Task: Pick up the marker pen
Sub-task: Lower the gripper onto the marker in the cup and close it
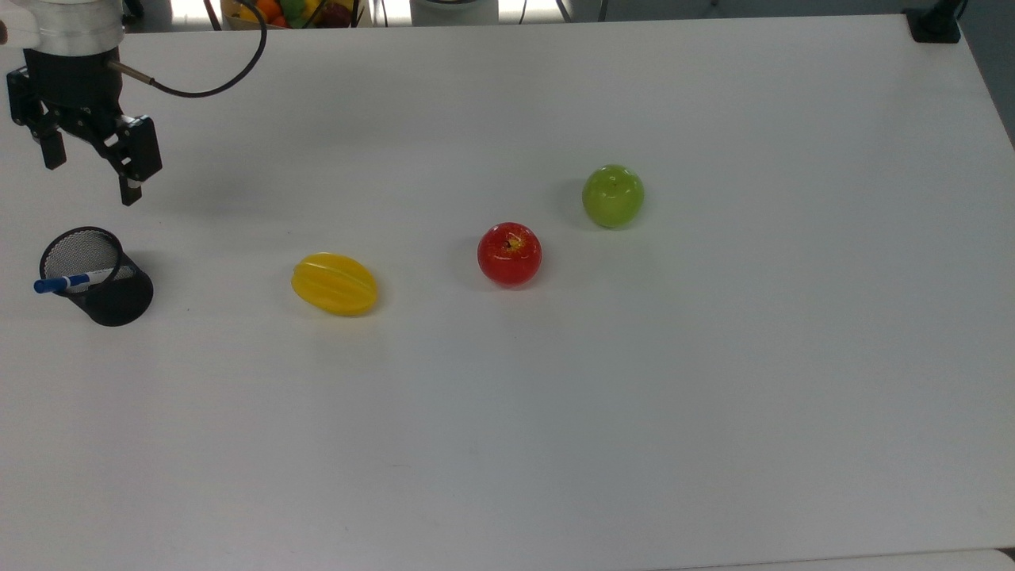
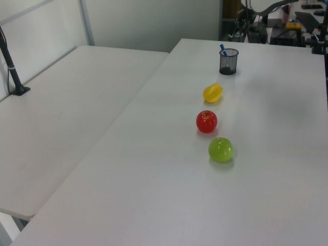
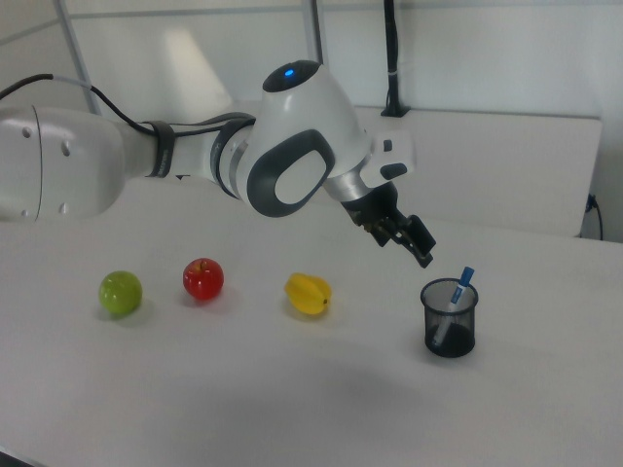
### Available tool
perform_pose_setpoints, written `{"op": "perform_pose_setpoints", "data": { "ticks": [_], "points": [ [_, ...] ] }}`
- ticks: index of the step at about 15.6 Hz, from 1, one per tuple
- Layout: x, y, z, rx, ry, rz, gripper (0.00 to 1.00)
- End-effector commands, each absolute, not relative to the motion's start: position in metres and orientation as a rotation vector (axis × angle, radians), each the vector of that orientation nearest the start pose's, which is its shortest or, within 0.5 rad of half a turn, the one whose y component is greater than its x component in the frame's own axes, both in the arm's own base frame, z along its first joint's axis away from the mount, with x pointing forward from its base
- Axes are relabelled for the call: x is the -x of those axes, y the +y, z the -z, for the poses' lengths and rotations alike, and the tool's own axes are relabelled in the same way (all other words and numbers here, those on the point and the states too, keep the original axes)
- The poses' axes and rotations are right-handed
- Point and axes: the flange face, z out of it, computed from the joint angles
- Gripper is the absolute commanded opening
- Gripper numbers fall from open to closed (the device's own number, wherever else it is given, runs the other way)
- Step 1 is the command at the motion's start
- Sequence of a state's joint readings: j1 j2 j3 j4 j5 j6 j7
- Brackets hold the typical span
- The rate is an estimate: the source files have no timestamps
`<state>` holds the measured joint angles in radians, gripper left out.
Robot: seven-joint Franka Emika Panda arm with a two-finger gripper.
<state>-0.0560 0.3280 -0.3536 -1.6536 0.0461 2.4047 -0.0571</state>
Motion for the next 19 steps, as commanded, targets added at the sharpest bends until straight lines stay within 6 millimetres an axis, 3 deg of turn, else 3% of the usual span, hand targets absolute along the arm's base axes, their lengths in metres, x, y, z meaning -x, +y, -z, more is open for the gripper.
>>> {"op": "perform_pose_setpoints", "data": {
  "ticks": [1, 12, 19],
  "points": [
    [-0.65, -0.257, -0.467, 3.187, 0.555, 0.757, 1.0],
    [-0.665, -0.301, -0.423, 3.092, 0.722, 1.078, 1.0],
    [-0.683, -0.322, -0.405, 3.072, 0.782, 1.104, 0.92]
  ]
}}
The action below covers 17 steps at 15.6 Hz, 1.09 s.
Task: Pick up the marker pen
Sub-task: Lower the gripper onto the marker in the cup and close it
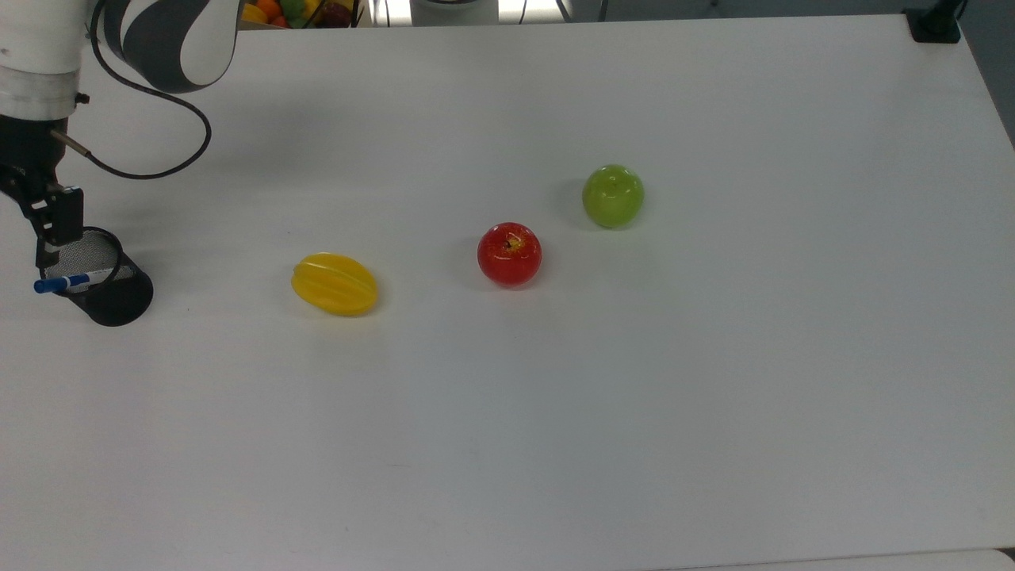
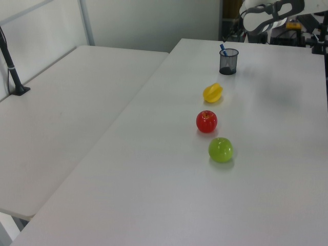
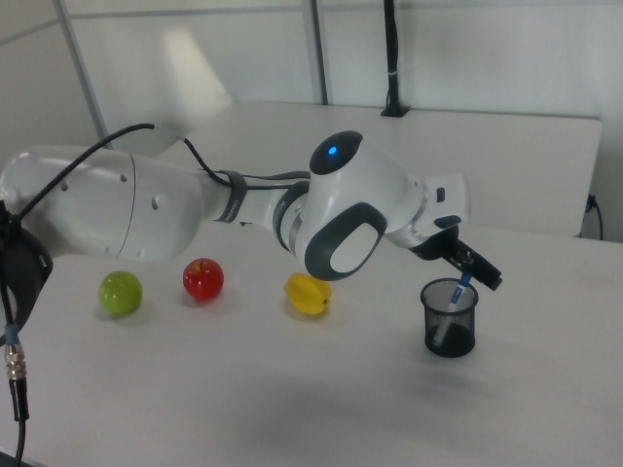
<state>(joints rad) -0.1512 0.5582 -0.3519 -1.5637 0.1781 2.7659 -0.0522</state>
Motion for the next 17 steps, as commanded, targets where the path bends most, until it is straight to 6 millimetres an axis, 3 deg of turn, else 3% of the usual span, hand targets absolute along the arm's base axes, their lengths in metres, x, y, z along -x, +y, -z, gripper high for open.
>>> {"op": "perform_pose_setpoints", "data": {
  "ticks": [1, 11, 17],
  "points": [
    [-0.685, -0.321, -0.402, 3.069, 0.778, 1.105, 0.89],
    [-0.699, -0.305, -0.391, 3.041, 0.771, 1.098, 0.78],
    [-0.699, -0.305, -0.391, 3.052, 0.749, 1.1, 0.35]
  ]
}}
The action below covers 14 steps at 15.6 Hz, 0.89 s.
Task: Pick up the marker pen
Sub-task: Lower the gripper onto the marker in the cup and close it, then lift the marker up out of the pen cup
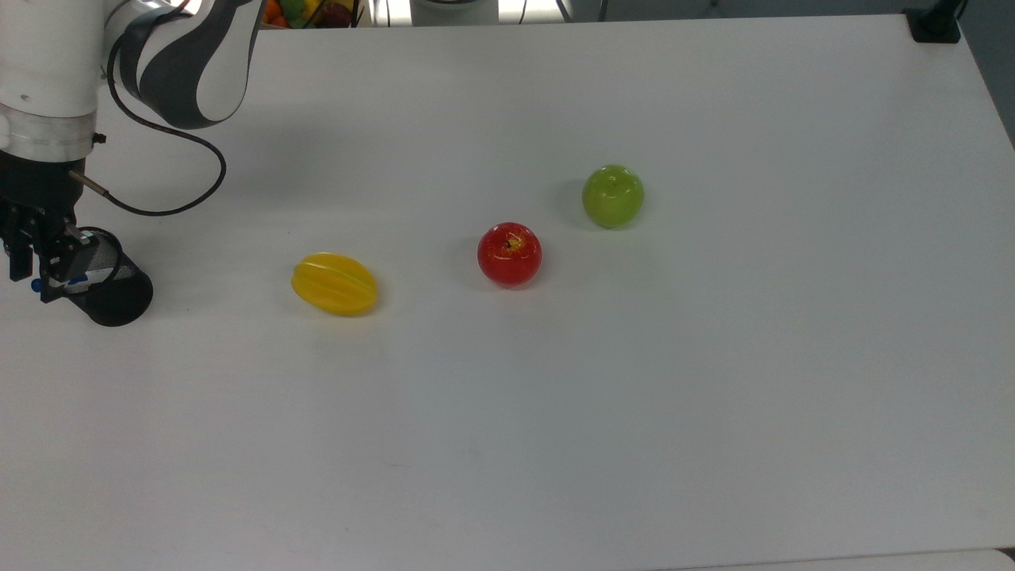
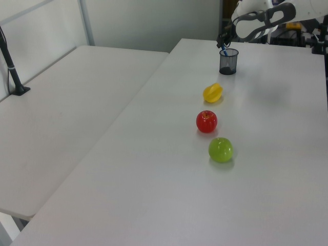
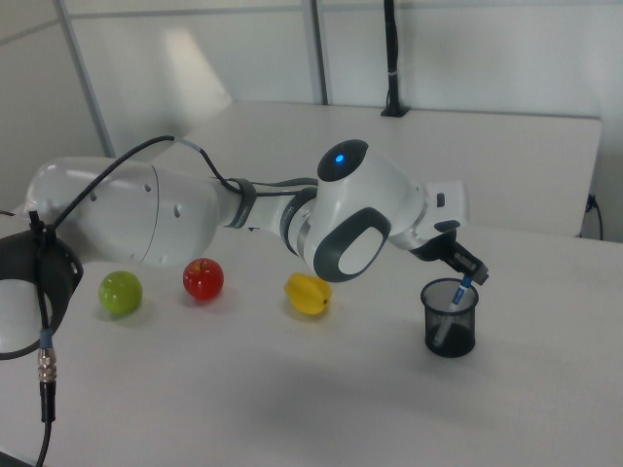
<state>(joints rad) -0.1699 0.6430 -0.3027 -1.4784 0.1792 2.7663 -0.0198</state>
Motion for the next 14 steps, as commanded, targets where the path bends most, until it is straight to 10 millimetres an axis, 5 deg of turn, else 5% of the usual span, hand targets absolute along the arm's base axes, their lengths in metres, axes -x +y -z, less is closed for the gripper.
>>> {"op": "perform_pose_setpoints", "data": {
  "ticks": [1, 4, 10, 14],
  "points": [
    [-0.699, -0.305, -0.391, 3.052, 0.749, 1.1, 0.29],
    [-0.699, -0.304, -0.391, 3.051, 0.747, 1.1, 0.12],
    [-0.699, -0.304, -0.399, 3.048, 0.743, 1.114, 0.09],
    [-0.7, -0.304, -0.431, 3.021, 0.738, 1.196, 0.09]
  ]
}}
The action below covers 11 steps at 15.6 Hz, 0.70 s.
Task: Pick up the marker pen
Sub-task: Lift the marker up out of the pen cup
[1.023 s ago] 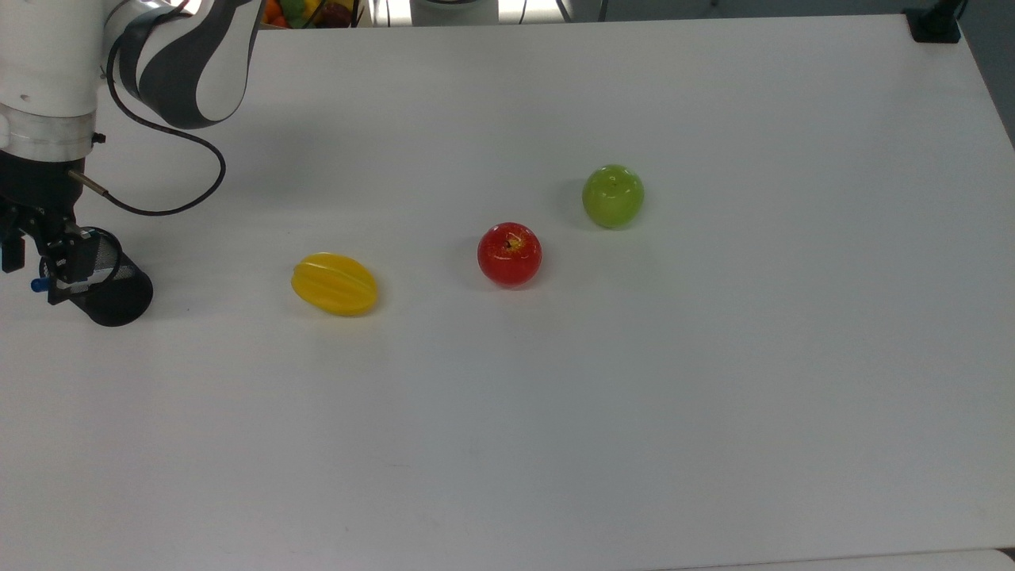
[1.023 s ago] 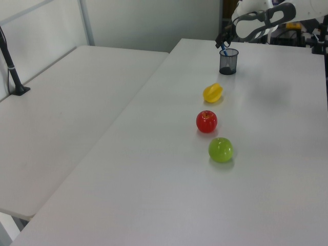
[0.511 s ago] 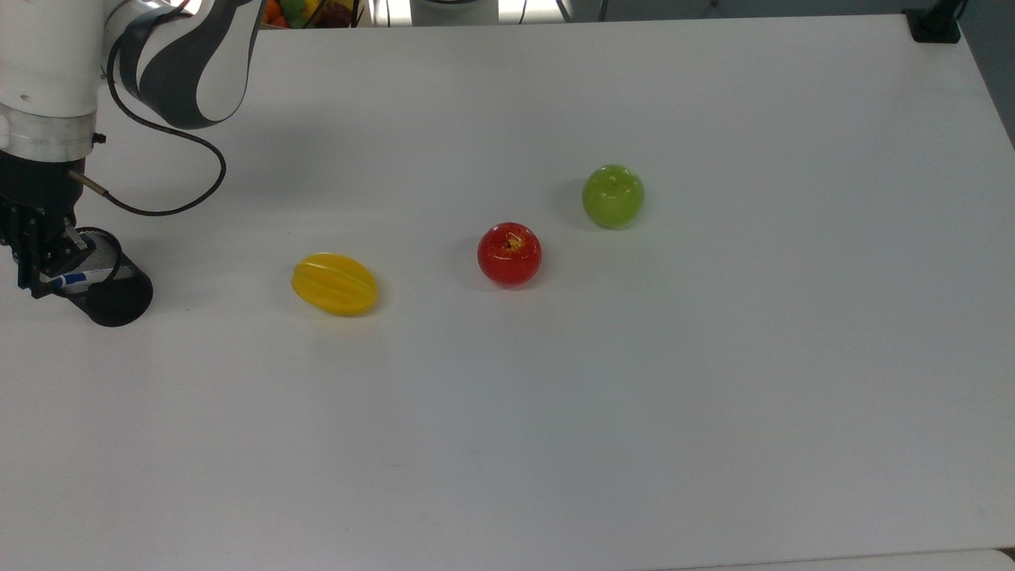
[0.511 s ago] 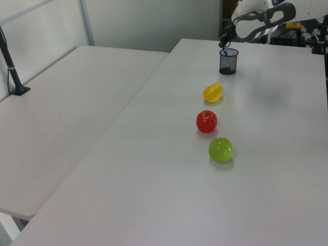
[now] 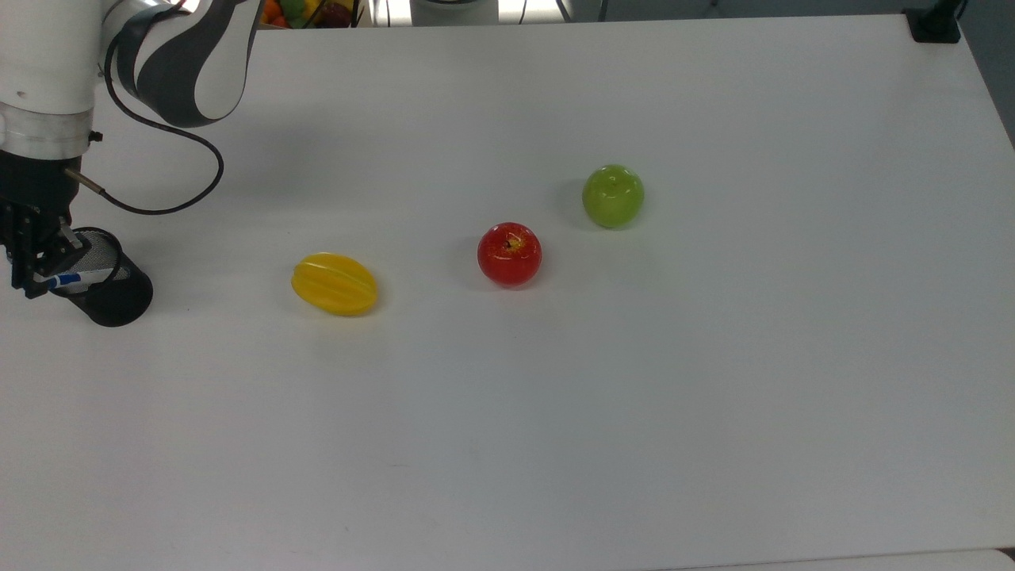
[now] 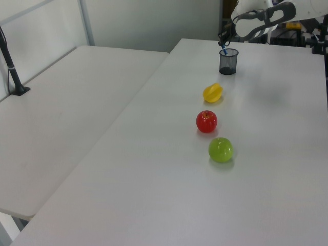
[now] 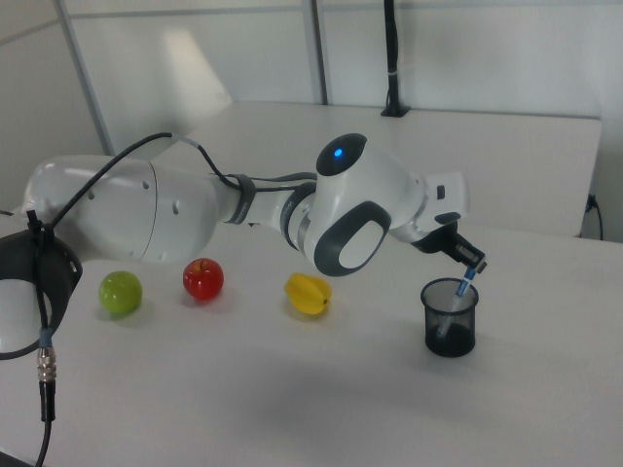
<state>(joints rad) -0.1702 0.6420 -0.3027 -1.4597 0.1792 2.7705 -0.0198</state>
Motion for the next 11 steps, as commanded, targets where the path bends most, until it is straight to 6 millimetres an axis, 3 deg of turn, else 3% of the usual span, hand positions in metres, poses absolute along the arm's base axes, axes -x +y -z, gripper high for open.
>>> {"op": "perform_pose_setpoints", "data": {
  "ticks": [1, 6, 8, 11],
  "points": [
    [-0.701, -0.303, -0.445, 3.008, 0.734, 1.231, 0.09],
    [-0.691, -0.291, -0.512, 2.936, 0.724, 1.361, 0.09],
    [-0.689, -0.272, -0.533, 2.908, 0.693, 1.387, 0.09],
    [-0.684, -0.235, -0.541, 2.882, 0.649, 1.334, 0.09]
  ]
}}
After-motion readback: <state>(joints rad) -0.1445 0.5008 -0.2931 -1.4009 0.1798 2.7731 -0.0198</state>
